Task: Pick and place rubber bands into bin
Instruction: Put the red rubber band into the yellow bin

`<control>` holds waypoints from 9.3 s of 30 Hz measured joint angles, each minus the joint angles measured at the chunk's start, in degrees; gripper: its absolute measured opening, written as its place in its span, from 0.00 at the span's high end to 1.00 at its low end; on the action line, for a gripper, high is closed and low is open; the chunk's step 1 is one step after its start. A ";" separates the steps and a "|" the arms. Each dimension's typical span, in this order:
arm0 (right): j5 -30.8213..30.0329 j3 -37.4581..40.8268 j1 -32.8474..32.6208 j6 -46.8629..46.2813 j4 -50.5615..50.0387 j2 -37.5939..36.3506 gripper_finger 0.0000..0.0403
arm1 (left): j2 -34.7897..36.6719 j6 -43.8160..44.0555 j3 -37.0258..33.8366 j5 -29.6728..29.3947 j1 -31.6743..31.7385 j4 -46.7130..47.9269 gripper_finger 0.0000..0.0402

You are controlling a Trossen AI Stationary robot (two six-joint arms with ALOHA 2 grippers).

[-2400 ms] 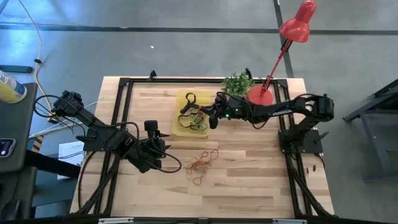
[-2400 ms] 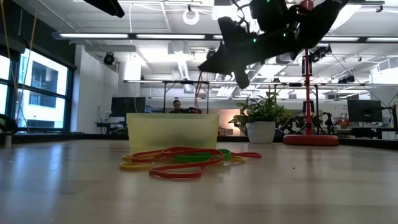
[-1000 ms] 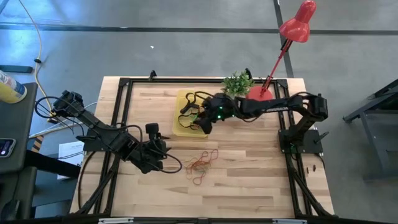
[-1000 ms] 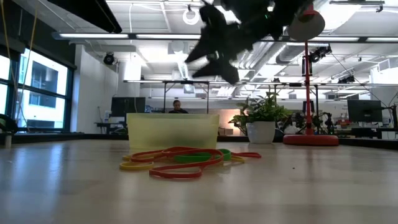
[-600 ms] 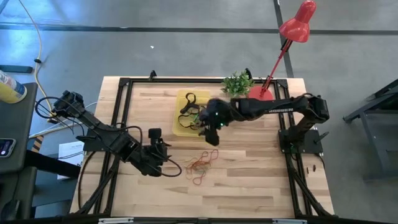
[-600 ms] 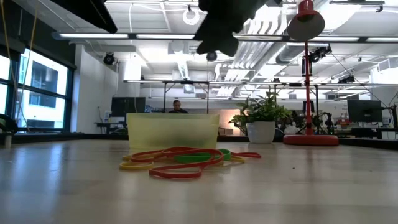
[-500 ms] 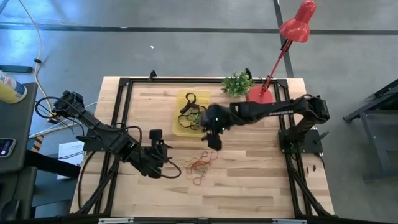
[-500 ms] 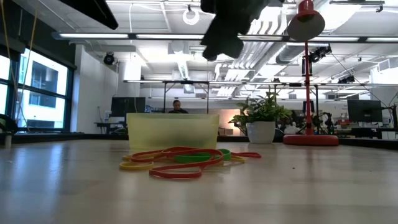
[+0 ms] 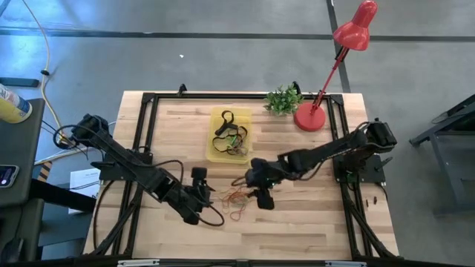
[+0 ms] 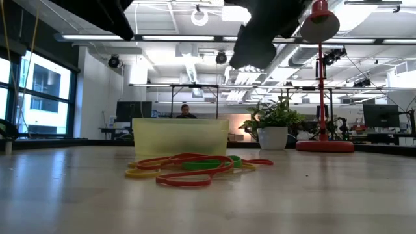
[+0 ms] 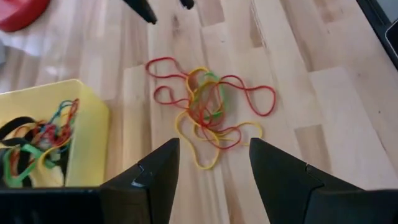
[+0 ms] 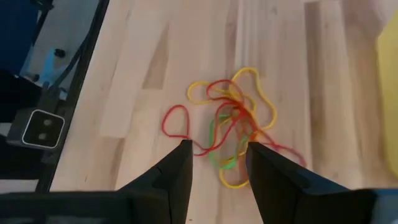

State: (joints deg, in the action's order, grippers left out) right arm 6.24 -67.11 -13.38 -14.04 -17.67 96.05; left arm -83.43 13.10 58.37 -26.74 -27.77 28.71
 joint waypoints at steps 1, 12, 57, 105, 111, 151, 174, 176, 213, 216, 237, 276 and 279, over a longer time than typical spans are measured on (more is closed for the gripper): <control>-0.78 0.71 -0.69 -0.67 0.91 0.00 0.65 | -0.96 -0.02 0.02 0.35 0.00 -1.29 0.54; -12.15 6.88 -7.32 -7.78 8.79 -0.92 0.65 | -9.91 1.21 0.00 0.89 0.07 -8.79 0.54; -42.92 13.75 -21.84 -21.68 5.18 -14.25 0.65 | -21.69 -13.09 0.02 10.07 11.13 -21.70 0.73; -42.95 13.73 -21.86 -21.99 5.84 -14.24 0.65 | -24.36 -14.78 2.54 15.76 13.90 -21.32 0.99; -42.93 13.73 -21.85 -22.05 5.81 -14.23 0.65 | -23.89 -18.96 7.83 15.17 13.90 -21.07 1.00; -43.32 13.73 -20.89 -21.95 3.65 -14.23 0.65 | -31.01 -30.69 16.55 17.01 14.32 -5.61 0.65; -43.06 13.73 -20.64 -22.00 3.58 -14.23 0.65 | -33.78 -27.82 16.48 15.38 14.24 -4.72 0.93; -43.06 13.75 -20.64 -21.99 3.52 -14.23 0.65 | -33.82 -27.80 16.48 15.26 14.26 -4.73 0.98; -43.10 13.73 -20.66 -22.14 2.99 -14.23 0.65 | -33.39 -38.84 49.35 -6.37 17.55 36.88 1.00; -43.08 13.73 -20.72 -22.16 2.87 -14.23 0.65 | -32.77 -39.38 49.40 -7.00 20.06 39.07 1.00; -43.41 13.73 -19.96 -22.12 2.45 -14.21 0.65 | -28.27 -47.84 48.64 1.89 41.06 36.99 1.00; -40.25 13.73 -16.12 -26.06 -1.39 -14.21 0.65 | -16.79 -43.00 35.41 17.11 39.84 31.10 0.54; -40.11 13.75 -14.97 -25.58 -1.44 -14.21 0.65 | -12.08 -42.71 35.43 16.63 35.88 30.92 0.56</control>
State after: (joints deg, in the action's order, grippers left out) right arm -33.87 -53.37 -28.36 -39.62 -19.11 81.84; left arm -95.51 -29.61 93.80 -10.11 8.11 59.63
